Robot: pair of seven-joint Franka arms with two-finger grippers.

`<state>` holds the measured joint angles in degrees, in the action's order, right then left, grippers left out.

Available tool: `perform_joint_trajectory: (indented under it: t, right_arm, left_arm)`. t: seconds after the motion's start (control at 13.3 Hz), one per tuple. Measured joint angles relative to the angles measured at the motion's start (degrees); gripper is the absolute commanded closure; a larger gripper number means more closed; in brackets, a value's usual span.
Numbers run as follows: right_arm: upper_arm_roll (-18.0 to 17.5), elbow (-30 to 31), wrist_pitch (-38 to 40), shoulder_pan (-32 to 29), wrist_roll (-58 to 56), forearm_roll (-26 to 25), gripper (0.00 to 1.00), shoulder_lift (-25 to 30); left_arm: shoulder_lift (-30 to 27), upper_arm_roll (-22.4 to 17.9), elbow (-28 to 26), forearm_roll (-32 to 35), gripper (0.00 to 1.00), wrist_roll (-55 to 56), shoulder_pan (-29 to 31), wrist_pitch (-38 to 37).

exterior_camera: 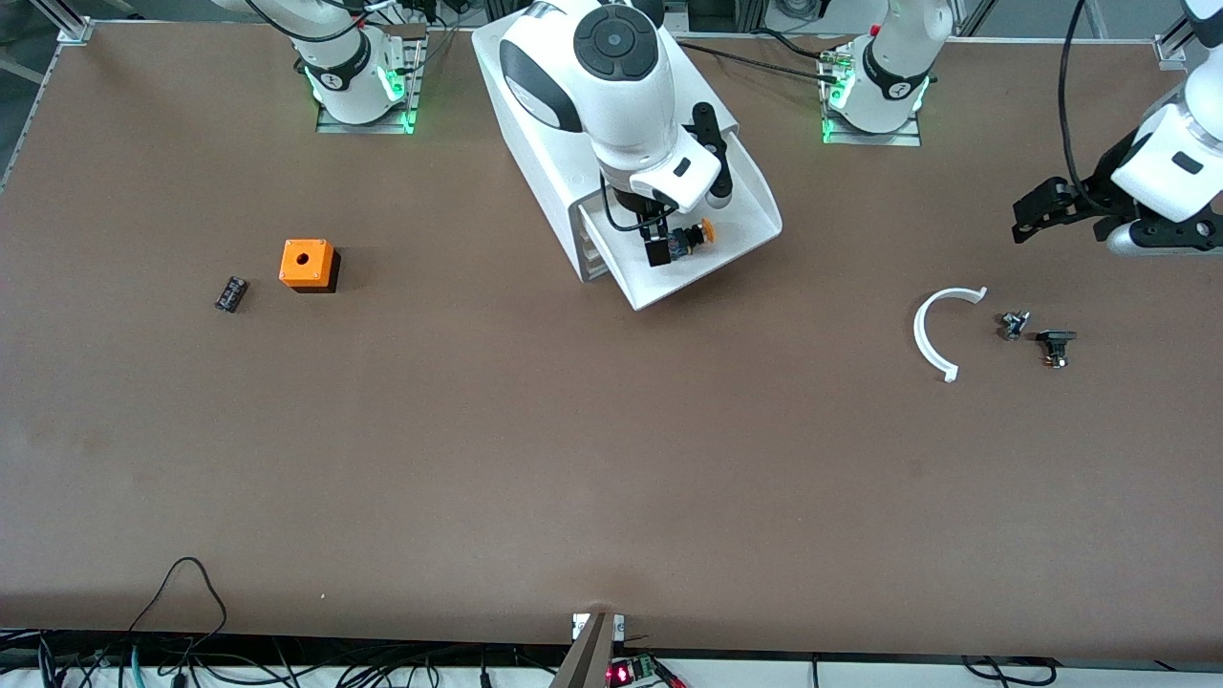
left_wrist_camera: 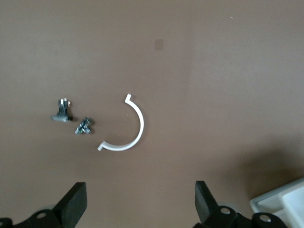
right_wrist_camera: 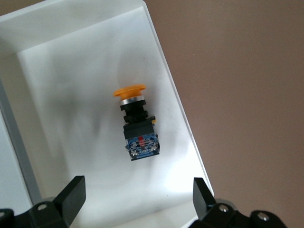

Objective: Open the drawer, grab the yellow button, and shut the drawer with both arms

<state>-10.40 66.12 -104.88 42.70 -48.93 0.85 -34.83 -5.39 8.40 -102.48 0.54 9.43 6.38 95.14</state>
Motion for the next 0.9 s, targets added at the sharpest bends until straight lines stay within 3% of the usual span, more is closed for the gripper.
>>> perform_joint_trajectory:
  t: [0.22, 0.9]
  right_arm:
    - [0.0, -0.1, 0.3, 0.7, -0.3, -0.9, 0.0, -0.6]
    - [0.0, -0.1, 0.4, 2.2, -0.3, -1.9, 0.0, -2.9]
  left_arm:
    - [0.0, 0.0, 0.0, 0.8, 0.0, 4.8, -0.8, -0.3]
    - [0.0, -1.7, 0.0, 0.8, 0.0, 5.5, -0.6, -0.3]
